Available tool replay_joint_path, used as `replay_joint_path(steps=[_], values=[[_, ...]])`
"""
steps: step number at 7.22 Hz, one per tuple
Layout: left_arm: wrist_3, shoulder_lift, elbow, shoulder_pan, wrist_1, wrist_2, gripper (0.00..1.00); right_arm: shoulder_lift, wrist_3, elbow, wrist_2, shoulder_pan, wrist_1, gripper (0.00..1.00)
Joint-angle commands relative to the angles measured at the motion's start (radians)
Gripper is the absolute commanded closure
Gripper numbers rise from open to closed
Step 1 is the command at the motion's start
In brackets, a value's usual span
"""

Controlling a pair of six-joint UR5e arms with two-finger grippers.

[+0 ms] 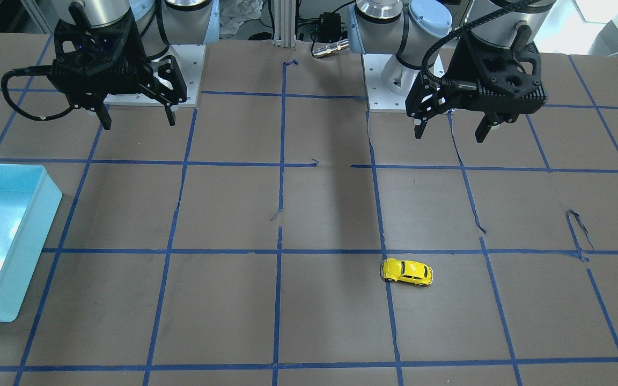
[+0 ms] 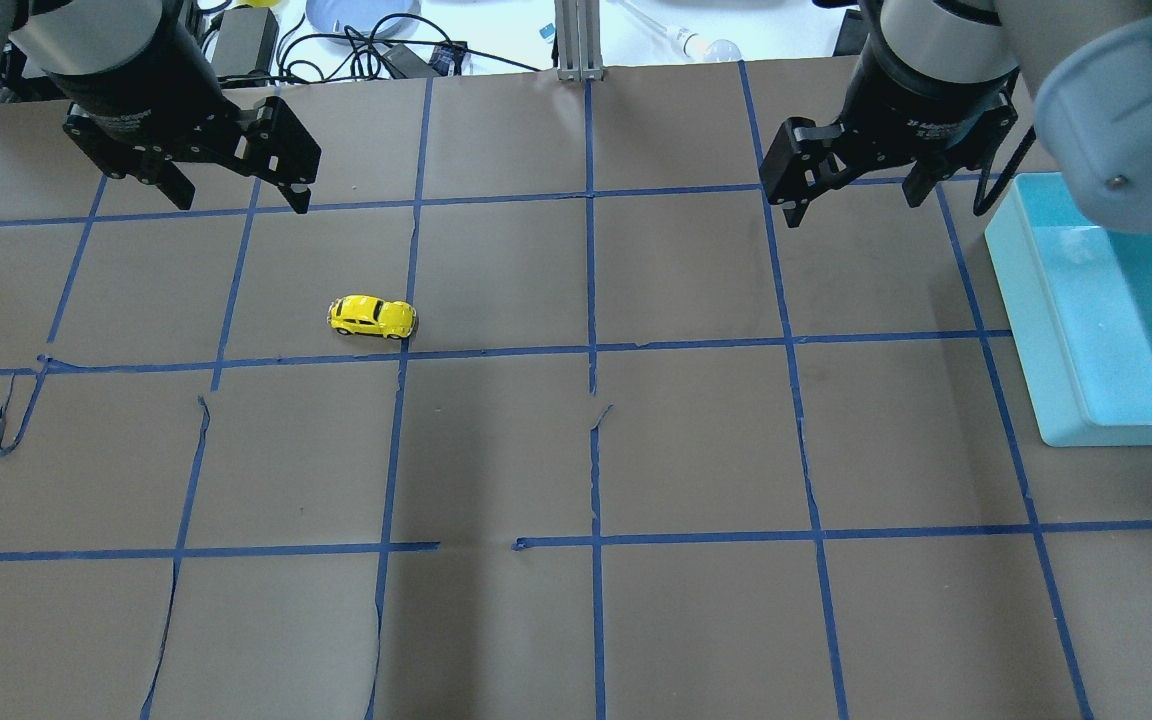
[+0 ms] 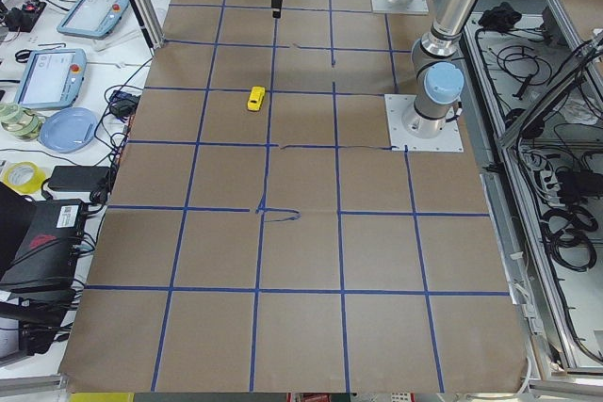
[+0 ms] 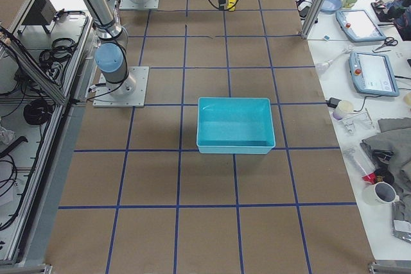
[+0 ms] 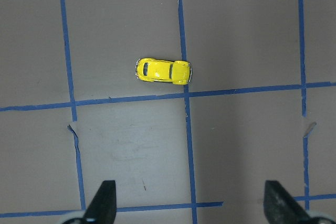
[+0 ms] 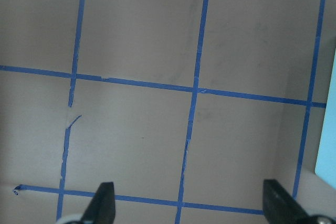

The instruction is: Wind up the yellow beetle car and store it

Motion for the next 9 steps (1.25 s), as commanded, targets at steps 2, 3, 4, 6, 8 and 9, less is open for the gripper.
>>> replay_joint_path(steps=[2,3,4,6,8,9], values=[[0.000,0.003,-0.001,-0.002,0.000,-0.001,0.00,0.000,0.000,0.000,0.000,0.000,0.000,0.00],[0.001,0.003,-0.001,-0.004,-0.002,-0.001,0.00,0.000,0.001,0.000,0.000,0.000,0.000,0.00],[0.001,0.003,-0.001,-0.004,-0.002,-0.001,0.00,0.000,0.000,0.000,0.000,0.000,0.000,0.00],[0.003,0.011,-0.008,-0.004,0.000,-0.015,0.00,0.000,0.003,0.000,0.000,0.000,0.000,0.00],[0.001,0.011,-0.010,-0.001,-0.009,-0.015,0.00,0.000,0.000,0.000,0.000,0.001,0.000,0.00],[0.001,0.011,-0.019,-0.004,-0.006,-0.018,0.00,0.000,0.001,0.003,0.003,0.002,-0.001,0.00]])
